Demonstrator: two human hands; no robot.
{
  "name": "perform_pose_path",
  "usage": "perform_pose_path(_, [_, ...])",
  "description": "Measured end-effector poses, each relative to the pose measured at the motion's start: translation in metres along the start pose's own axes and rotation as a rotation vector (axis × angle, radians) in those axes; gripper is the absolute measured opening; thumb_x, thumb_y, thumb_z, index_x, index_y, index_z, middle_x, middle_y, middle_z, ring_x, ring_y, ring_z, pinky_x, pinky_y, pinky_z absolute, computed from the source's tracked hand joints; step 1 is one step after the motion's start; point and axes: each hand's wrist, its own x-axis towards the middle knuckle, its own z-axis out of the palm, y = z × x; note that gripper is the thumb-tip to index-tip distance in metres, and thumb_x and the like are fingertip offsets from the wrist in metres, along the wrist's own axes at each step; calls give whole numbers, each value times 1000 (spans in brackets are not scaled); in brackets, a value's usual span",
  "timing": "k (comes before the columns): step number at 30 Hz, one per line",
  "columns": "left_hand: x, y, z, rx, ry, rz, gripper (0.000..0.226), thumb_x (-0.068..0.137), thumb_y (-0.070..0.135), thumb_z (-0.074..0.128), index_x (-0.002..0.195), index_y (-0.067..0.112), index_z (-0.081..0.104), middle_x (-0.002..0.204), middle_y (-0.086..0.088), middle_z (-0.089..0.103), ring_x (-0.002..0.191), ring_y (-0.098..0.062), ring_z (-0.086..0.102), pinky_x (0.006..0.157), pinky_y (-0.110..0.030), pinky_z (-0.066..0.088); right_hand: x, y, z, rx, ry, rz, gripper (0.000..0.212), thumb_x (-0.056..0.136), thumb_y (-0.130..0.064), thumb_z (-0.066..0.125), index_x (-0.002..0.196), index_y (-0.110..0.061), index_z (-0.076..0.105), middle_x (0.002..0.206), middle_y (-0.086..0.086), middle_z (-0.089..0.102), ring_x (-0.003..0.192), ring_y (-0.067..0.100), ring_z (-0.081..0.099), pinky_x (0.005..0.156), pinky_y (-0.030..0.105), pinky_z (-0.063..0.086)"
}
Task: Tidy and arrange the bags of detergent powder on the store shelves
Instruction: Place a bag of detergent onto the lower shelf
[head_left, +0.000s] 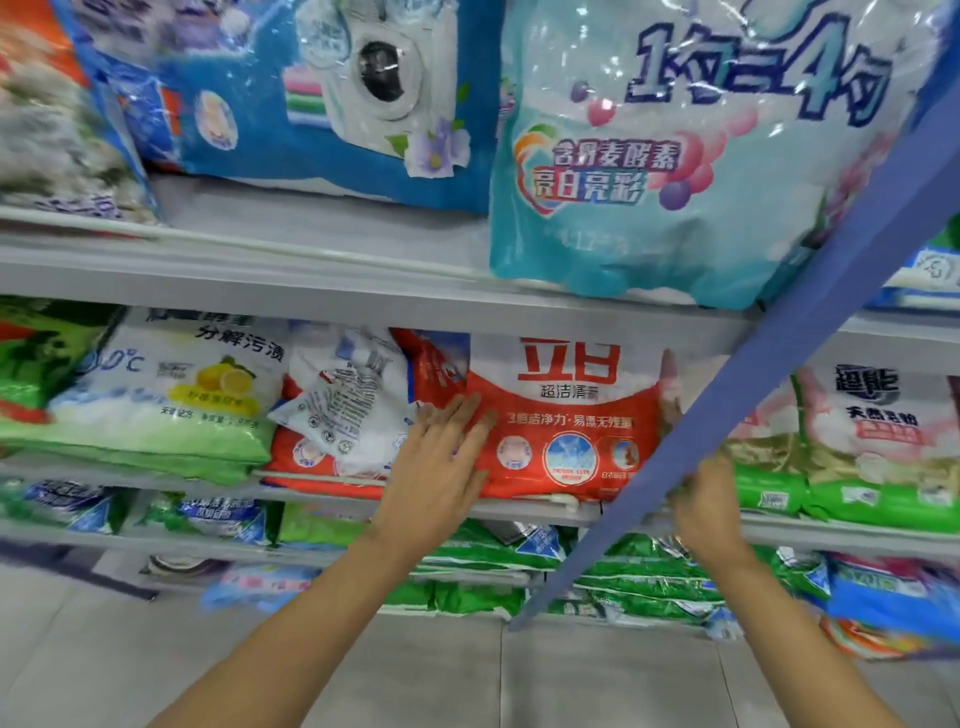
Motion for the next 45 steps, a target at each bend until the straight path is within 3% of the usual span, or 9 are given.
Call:
perform_pose_path(5, [-42, -66, -22, 32, 79, -169, 71, 70, 25, 79, 128, 10, 41, 129, -17, 52, 118, -30, 43, 101, -45, 30, -36, 18, -26, 130, 398, -134, 32, 86, -22, 36, 108, -24, 60, 105, -23, 58, 98, 5, 53, 83, 8, 37])
perform_pose_path(8, [-49, -102, -32, 20, -25, -265, 85, 67, 54, 76, 131, 8, 45, 132, -17, 49, 122, -34, 44, 102, -43, 27, -65, 1, -30, 79, 490, -298, 32, 89, -20, 38, 104, -1, 58, 97, 0, 61, 86, 5, 49, 79, 14, 37])
perform_pose_path(11, [-56, -121, -37, 1, -83, -234, 83, 70, 59, 69, 134, 12, 44, 138, -15, 47, 126, -35, 43, 105, -44, 24, -87, -27, -6, -28, 418, -494, 33, 88, -15, 39, 96, 10, 58, 90, 20, 57, 85, 3, 46, 85, 6, 32])
perform_pose_path(16, [-51, -130, -44, 25, -87, -219, 77, 57, 7, 85, 125, 17, 52, 127, -18, 55, 105, -39, 57, 90, -48, 47, -101, -60, 72, -130, 162, -700, 20, 86, -15, 45, 104, -12, 53, 90, 10, 62, 89, 15, 49, 81, 23, 37])
perform_pose_path(26, [-20, -140, -69, 220, -208, -56, 31, 47, 16, 89, 73, 18, 72, 72, -5, 66, 60, -25, 64, 58, -32, 54, -101, -106, 177, -406, -194, -626, 67, 88, -40, 54, 145, -26, 21, 152, 5, 27, 138, 24, 29, 113, 33, 22])
perform_pose_path(31, [1, -124, -120, 111, -194, -161, 34, 91, 36, 57, 114, 11, 62, 115, -11, 60, 103, -36, 59, 81, -40, 49, -102, -122, 180, -405, -60, -632, 86, 81, -44, 64, 147, -26, 11, 151, 5, 27, 136, 28, 31, 112, 40, 28])
perform_pose_path(37, [17, -120, -168, -13, -208, -215, 37, 96, 40, 47, 126, 23, 58, 126, -6, 61, 114, -27, 55, 85, -29, 42, -101, -141, 171, -169, 160, -704, 64, 84, -39, 60, 136, -13, 35, 133, 11, 49, 122, 20, 43, 98, 31, 41])
perform_pose_path(41, [11, -138, -177, -418, -287, -351, 39, 92, 44, 53, 117, 16, 65, 116, -5, 66, 97, -19, 56, 70, -25, 41, -92, -134, 150, -23, 112, -723, 52, 80, -23, 72, 126, -9, 50, 114, 9, 64, 102, 12, 60, 82, 23, 52])
perform_pose_path(45, [6, -157, -175, -777, -381, -586, 27, 88, 46, 59, 106, 27, 64, 104, 12, 59, 102, -13, 52, 86, -25, 37, -75, -149, 124, 32, -32, -740, 39, 83, -30, 61, 112, -4, 64, 101, 3, 69, 92, -1, 56, 75, 15, 50])
